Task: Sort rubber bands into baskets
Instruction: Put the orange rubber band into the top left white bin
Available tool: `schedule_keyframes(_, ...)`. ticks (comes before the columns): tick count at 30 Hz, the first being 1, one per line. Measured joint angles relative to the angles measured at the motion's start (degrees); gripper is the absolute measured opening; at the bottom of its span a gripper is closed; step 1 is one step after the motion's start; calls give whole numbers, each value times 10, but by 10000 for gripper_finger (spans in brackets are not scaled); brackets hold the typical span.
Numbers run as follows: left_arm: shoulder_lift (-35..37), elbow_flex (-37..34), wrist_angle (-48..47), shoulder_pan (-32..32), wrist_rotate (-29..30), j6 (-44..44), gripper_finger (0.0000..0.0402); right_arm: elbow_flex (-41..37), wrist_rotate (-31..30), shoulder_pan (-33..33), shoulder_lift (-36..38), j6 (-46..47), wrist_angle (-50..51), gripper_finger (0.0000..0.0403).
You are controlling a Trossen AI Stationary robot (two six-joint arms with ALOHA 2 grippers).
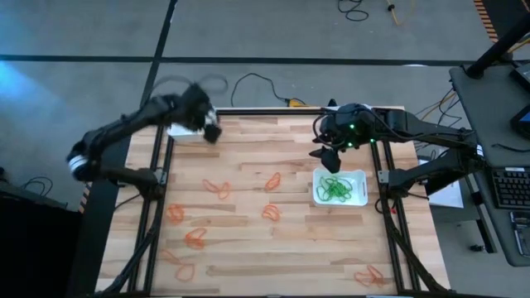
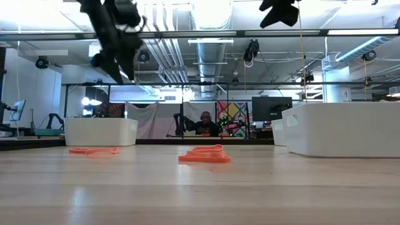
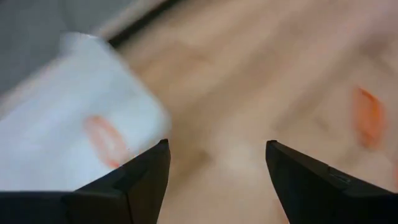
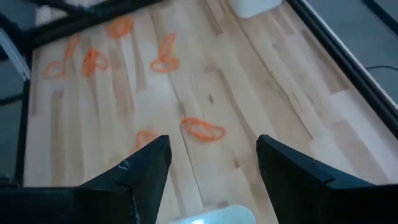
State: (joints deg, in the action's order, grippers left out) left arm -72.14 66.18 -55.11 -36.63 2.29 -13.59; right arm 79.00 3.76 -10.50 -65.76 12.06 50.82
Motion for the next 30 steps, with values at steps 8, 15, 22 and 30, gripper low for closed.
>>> schedule_keyframes(8,75,-189,144,290,76,-192,249,0,-5,9,0,41,-6,231)
schedule_keyframes(15,-9,-269,248,357,108,-310,249,0,-18,44,0,84,-6,231)
schedule_keyframes(22,-89,-274,273,359,94,-360,256,0,-24,53,0,122,-6,231)
schedule_keyframes(30,-138,-269,292,367,89,-429,280,0,-24,52,0,129,-6,231)
